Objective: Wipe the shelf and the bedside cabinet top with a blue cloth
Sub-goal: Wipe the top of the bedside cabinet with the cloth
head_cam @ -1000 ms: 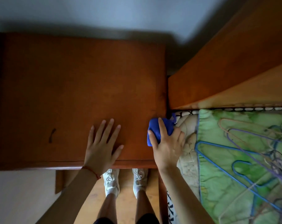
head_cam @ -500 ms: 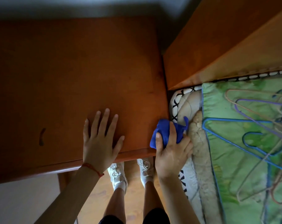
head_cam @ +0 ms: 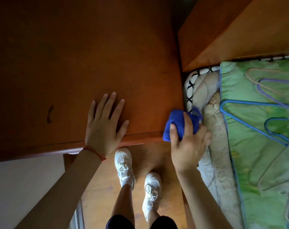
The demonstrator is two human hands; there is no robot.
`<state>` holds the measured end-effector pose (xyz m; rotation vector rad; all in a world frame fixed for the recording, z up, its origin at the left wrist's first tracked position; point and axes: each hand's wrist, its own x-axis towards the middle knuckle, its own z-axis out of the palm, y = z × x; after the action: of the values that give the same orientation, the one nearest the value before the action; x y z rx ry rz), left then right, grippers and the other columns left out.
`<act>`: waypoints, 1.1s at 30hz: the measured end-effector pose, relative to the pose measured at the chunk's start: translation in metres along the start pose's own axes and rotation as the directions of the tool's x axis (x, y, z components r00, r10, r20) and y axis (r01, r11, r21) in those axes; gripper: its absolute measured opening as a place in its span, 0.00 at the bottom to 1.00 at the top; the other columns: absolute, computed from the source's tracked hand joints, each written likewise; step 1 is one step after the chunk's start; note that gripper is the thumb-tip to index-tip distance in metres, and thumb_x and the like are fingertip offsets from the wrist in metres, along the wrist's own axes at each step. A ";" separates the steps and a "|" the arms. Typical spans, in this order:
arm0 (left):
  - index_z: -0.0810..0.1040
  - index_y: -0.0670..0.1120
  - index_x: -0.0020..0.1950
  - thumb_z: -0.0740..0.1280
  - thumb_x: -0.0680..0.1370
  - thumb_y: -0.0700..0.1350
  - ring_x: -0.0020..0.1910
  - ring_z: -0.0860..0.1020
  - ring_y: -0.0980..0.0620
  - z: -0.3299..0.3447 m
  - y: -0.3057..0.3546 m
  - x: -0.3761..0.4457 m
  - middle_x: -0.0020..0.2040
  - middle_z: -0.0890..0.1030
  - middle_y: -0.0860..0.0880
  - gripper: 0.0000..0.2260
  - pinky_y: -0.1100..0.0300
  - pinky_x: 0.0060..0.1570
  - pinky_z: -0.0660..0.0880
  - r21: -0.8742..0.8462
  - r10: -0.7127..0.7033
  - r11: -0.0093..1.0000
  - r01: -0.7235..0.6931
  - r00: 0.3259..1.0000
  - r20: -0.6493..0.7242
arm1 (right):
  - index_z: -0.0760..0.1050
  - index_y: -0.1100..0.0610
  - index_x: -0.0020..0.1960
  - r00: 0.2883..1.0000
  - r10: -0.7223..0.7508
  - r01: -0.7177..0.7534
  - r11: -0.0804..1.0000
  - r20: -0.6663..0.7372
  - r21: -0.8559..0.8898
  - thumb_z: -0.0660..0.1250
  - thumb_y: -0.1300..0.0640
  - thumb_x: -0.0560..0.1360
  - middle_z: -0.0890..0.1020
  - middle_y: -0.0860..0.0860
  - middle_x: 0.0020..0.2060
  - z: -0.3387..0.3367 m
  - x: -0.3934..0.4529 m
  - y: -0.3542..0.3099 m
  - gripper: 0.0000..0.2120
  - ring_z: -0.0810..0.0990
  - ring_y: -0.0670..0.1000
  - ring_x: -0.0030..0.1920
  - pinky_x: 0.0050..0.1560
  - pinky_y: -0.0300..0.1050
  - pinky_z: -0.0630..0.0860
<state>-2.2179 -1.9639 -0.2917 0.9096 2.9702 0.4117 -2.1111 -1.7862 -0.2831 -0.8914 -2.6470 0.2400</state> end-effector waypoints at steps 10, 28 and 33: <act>0.68 0.42 0.69 0.55 0.77 0.55 0.69 0.62 0.40 0.002 0.001 0.000 0.70 0.67 0.38 0.25 0.44 0.68 0.52 0.020 -0.014 1.000 0.014 1.000 0.001 | 0.76 0.56 0.57 0.995 -0.102 0.102 0.991 -0.004 -0.082 0.58 0.43 0.75 0.77 0.62 0.44 0.019 0.054 -0.015 0.20 0.73 0.61 0.43 0.44 0.51 0.66; 0.68 0.43 0.68 0.49 0.79 0.60 0.70 0.60 0.41 -0.013 -0.023 0.070 0.70 0.67 0.37 0.27 0.42 0.68 0.52 -0.031 -0.039 0.999 0.040 0.999 0.027 | 0.74 0.59 0.57 0.997 0.074 -0.077 0.992 -0.033 -0.097 0.57 0.42 0.75 0.77 0.62 0.44 0.042 0.103 -0.064 0.23 0.73 0.61 0.47 0.45 0.55 0.73; 0.68 0.42 0.70 0.54 0.77 0.58 0.70 0.61 0.39 -0.009 -0.042 0.101 0.70 0.66 0.37 0.27 0.38 0.67 0.54 0.007 -0.020 1.000 0.020 0.997 0.077 | 0.75 0.61 0.56 0.990 0.137 -0.138 0.987 -0.017 -0.078 0.57 0.44 0.76 0.77 0.63 0.43 0.045 0.094 -0.070 0.22 0.75 0.61 0.43 0.42 0.54 0.73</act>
<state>-2.3256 -1.9435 -0.2868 0.8746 2.9093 0.3589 -2.2369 -1.7863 -0.2815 -1.1000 -2.6030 0.1637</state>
